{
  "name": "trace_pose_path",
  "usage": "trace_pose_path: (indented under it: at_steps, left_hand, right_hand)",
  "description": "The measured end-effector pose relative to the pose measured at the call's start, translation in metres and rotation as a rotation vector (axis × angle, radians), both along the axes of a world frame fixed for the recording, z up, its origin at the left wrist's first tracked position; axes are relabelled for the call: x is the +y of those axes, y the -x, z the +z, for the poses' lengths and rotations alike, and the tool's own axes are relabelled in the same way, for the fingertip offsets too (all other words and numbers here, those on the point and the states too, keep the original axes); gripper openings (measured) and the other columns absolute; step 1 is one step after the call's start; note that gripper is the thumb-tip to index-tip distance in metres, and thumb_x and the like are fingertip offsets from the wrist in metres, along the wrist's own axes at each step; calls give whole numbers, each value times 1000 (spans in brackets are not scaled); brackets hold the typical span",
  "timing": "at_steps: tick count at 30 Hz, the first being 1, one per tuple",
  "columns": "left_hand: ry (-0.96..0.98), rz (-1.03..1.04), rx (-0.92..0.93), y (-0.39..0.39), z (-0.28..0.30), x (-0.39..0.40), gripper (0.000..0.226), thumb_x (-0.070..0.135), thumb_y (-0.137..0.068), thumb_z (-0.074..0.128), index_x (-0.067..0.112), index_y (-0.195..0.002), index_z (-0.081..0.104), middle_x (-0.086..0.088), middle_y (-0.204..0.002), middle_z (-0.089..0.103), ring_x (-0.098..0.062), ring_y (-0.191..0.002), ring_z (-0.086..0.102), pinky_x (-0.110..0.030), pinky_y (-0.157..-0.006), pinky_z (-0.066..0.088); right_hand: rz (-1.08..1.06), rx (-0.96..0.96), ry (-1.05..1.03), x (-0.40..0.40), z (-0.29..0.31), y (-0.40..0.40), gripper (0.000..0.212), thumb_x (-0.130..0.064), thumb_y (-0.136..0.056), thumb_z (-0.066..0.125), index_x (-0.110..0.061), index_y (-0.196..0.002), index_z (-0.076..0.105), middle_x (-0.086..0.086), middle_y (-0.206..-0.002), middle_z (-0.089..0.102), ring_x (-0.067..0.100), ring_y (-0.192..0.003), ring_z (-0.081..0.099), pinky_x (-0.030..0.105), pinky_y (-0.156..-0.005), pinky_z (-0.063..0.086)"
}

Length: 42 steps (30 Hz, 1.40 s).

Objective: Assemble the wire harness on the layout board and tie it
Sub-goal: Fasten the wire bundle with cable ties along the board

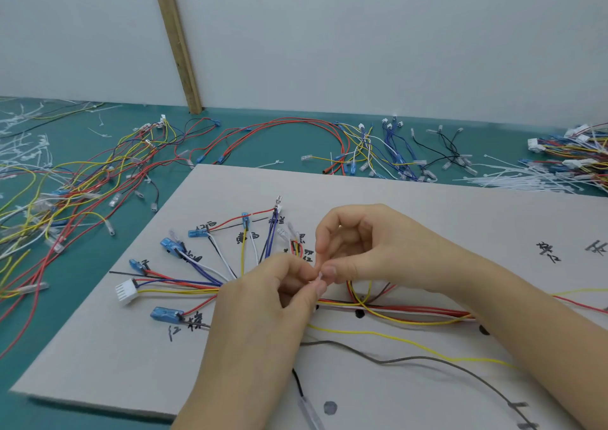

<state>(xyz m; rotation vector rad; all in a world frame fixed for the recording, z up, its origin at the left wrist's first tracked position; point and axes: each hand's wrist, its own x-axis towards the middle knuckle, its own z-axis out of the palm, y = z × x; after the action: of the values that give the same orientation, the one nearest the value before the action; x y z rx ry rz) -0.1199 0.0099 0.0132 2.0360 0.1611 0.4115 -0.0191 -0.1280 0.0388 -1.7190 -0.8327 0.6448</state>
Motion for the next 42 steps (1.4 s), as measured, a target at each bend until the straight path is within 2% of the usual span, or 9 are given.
trace_pose_path:
  at_steps: [5,8,12,16,24,31,37,40,42]
  left_hand:
    - [61,-25,54,-4,0,3,6,27,-72,68,29,-69,63,14,-59,67,1,-53,58,-11,-52,43]
    - [90,-76,55,-5,3,5,14,31,-72,60,41,-81,63,10,-59,67,-4,-55,62,-29,-60,52]
    - [77,-94,77,-7,7,7,13,36,-69,57,38,-79,65,7,-58,67,-9,-58,64,-39,-65,54]
    - [67,-90,134,-9,8,7,10,28,-75,62,24,-67,67,5,-55,65,-11,-55,63,-34,-63,51]
    - [-95,-95,149,-8,10,8,11,26,-73,62,24,-63,62,10,-63,62,-4,-50,51,-15,-52,39]
    - [-230,-84,102,-5,8,6,16,22,-75,62,26,-60,58,23,-63,57,3,-57,51,-7,-55,37]
    - [-326,-88,57,-4,5,6,16,24,-76,62,29,-62,55,30,-69,54,5,-61,50,-8,-59,37]
    - [-186,-127,100,-5,6,11,6,31,-76,62,30,-70,60,17,-68,58,-3,-55,52,-13,-55,41]
    - [-103,-135,107,-6,6,14,2,32,-75,60,32,-77,60,13,-65,60,-9,-56,56,-25,-62,48]
  right_hand:
    - [-16,-73,25,0,3,1,35,11,-75,67,-22,-76,56,-1,-74,64,13,-64,62,20,-65,50]
    - [-9,-122,19,2,5,5,36,13,-76,64,-20,-77,50,0,-73,63,8,-63,59,17,-63,48]
    - [-24,-166,5,3,5,7,38,12,-77,63,-21,-76,44,-2,-73,63,13,-65,58,22,-65,49]
    - [-44,-170,18,2,3,8,41,14,-78,59,-23,-73,42,-7,-70,61,19,-66,63,36,-68,54]
    - [-59,-178,-20,5,3,11,39,16,-85,45,-20,-71,37,-6,-73,52,17,-64,56,25,-65,54]
    - [-88,-160,-123,5,4,12,42,18,-86,42,-20,-68,36,-8,-69,50,15,-62,55,22,-64,54]
    - [-88,-89,-197,3,9,14,38,18,-86,44,-14,-69,36,-1,-71,53,9,-57,58,22,-63,54]
    - [-41,-21,-228,2,10,15,34,18,-84,49,-14,-73,42,-7,-69,58,8,-57,60,19,-61,52]
    - [-31,-46,-202,2,11,15,29,12,-83,56,-16,-79,50,-7,-73,61,9,-61,61,20,-62,52]
